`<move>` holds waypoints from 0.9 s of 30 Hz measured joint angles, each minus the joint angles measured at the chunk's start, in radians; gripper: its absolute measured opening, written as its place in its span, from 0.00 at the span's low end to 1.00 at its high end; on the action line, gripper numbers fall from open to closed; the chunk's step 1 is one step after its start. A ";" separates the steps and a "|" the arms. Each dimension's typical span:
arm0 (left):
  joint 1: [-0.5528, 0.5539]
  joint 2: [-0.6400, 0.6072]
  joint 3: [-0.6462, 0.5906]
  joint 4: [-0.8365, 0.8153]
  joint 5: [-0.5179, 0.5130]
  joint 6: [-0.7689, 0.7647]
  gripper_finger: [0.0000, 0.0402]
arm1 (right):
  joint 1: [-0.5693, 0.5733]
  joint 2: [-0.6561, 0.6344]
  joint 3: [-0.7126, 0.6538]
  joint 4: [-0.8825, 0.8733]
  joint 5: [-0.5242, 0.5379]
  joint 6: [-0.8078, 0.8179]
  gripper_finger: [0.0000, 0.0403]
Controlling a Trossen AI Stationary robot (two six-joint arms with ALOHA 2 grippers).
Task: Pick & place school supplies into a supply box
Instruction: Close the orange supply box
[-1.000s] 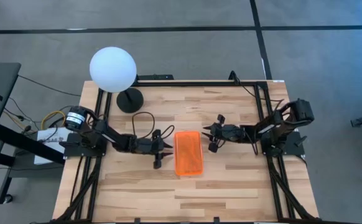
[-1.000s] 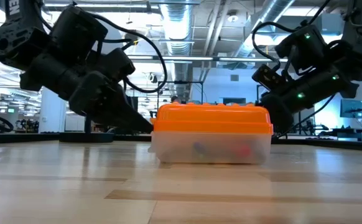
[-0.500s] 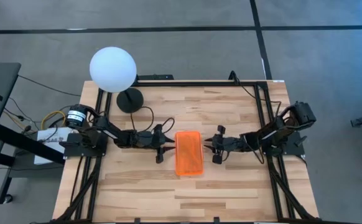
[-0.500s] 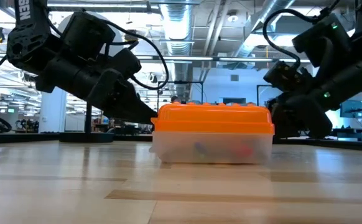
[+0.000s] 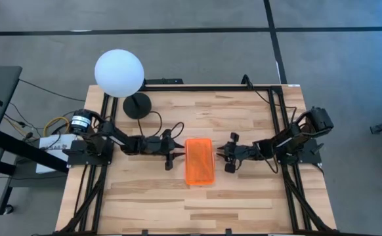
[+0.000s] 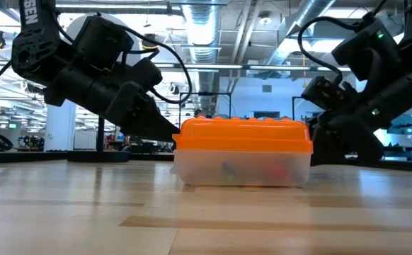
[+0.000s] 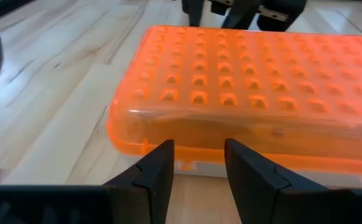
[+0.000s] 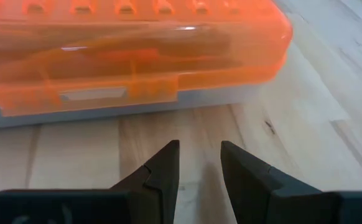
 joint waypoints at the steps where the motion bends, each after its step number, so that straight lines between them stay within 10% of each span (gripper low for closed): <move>1: 0.005 0.000 0.000 0.000 0.009 0.000 0.34 | 0.002 0.000 0.000 0.000 -0.004 0.000 0.28; 27: 0.056 0.000 0.000 0.005 0.040 0.015 0.34 | 0.043 0.000 0.000 0.006 0.000 0.000 0.28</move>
